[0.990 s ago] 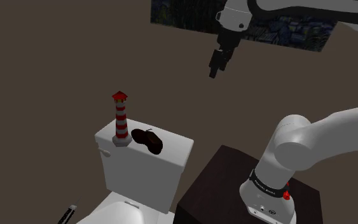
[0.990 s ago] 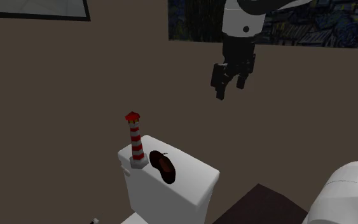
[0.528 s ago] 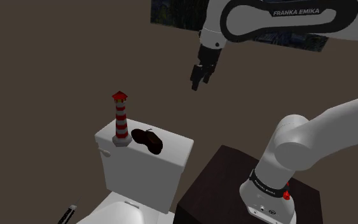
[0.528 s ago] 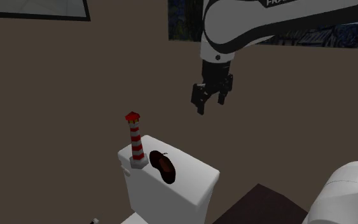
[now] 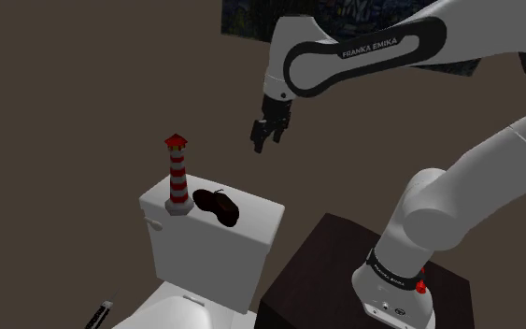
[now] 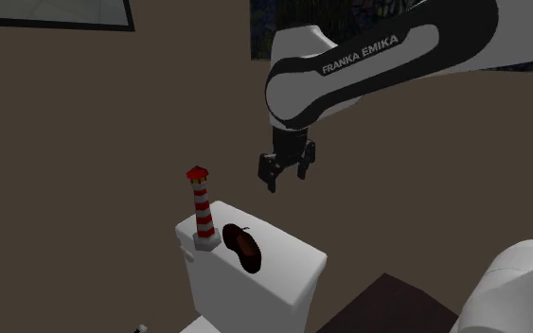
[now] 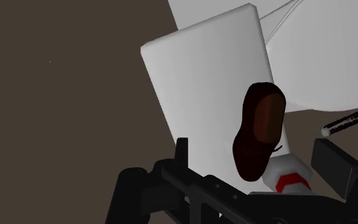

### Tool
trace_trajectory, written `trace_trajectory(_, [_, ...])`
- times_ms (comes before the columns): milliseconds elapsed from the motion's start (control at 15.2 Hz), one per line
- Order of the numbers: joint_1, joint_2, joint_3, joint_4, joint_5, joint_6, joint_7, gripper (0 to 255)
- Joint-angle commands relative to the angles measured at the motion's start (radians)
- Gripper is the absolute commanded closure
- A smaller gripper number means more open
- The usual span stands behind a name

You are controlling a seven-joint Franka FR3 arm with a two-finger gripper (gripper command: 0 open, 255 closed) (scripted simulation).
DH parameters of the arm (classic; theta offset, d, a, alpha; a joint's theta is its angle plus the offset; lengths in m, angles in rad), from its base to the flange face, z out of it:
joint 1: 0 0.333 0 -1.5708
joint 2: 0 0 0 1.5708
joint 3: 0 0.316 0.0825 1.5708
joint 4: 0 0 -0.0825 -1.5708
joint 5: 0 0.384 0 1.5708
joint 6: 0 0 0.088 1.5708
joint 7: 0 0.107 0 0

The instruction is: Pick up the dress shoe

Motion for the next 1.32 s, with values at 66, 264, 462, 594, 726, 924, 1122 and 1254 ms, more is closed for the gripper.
trace_trajectory(66, [0.002, 0.107, 0.016, 0.006, 0.008, 0.099, 0.035, 0])
trace_trajectory(264, [0.002, 0.218, 0.028, 0.033, 0.009, 0.18, 0.065, 0])
trace_trajectory(462, [0.003, 0.333, 0.037, 0.072, 0.007, 0.253, 0.095, 0])
trace_trajectory(594, [0.005, 0.411, 0.042, 0.105, 0.003, 0.297, 0.115, 0])
trace_trajectory(726, [0.008, 0.489, 0.045, 0.143, -0.002, 0.336, 0.135, 0])
trace_trajectory(924, [0.015, 0.607, 0.047, 0.209, -0.01, 0.386, 0.163, 0])
trace_trajectory(1122, [0.022, 0.69, 0.045, 0.254, -0.018, 0.423, 0.181, 0])
trace_trajectory(1254, [0.024, 0.71, 0.042, 0.25, -0.023, 0.446, 0.185, 0])
